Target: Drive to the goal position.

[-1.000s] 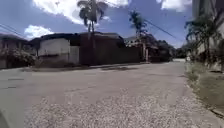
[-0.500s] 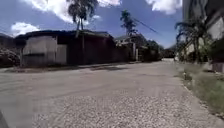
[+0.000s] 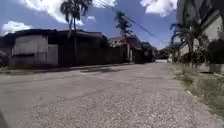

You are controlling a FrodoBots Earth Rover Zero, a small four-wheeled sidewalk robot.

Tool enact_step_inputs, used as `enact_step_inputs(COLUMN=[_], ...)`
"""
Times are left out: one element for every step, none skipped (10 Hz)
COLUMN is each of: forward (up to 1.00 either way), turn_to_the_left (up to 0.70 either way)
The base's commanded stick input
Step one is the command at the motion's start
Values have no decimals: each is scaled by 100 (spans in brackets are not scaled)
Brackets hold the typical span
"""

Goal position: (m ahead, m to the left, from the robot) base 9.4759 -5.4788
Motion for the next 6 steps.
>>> enact_step_inputs(forward=[70, 70, 70, 70, 70, 70], turn_to_the_left=[0, 0, 0, 0, 0, 0])
